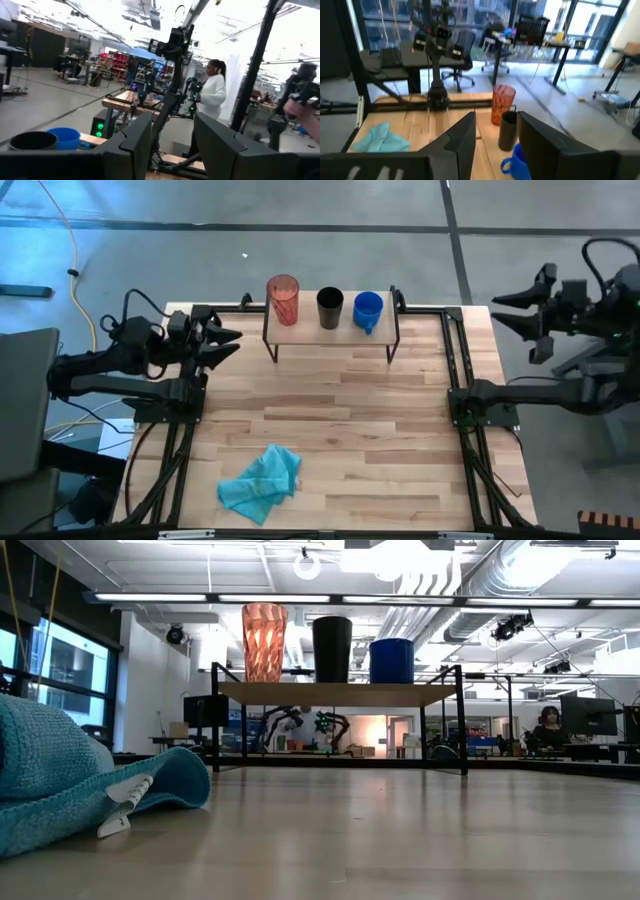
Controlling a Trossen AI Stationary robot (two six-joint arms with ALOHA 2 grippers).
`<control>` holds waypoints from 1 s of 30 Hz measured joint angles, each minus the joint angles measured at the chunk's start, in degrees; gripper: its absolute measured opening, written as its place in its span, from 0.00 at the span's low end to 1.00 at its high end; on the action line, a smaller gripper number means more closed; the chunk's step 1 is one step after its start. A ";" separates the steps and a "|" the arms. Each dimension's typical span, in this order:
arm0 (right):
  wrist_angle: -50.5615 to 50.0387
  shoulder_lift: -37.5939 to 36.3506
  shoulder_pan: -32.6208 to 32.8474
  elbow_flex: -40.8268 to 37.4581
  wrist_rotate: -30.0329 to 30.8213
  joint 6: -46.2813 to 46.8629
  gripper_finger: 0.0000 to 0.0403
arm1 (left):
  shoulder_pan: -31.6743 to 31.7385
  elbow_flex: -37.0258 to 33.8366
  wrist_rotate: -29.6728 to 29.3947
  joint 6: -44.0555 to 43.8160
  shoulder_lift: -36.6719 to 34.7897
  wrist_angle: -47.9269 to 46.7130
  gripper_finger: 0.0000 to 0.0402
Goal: Stack small to large cups/mugs on shelf
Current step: Return to Home Position
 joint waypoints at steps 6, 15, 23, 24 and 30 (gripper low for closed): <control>18.61 -11.78 -0.02 -21.22 -1.58 1.93 0.34 | -3.16 0.00 -2.99 -0.89 0.03 -0.15 0.34; 49.98 -21.34 0.01 -47.80 -9.28 13.13 0.34 | -3.83 0.00 -4.38 -3.25 0.91 0.45 0.34; 66.36 -20.91 1.34 -57.76 -10.85 19.13 0.34 | -3.83 0.00 -4.38 -4.40 0.91 1.53 0.34; 67.93 -20.75 1.79 -58.53 -10.90 19.38 0.34 | -3.83 0.00 -4.38 -4.52 1.18 1.55 0.34; 71.32 -20.23 5.07 -60.76 -9.63 19.58 0.34 | -3.83 0.00 -4.38 -3.99 3.05 3.15 0.34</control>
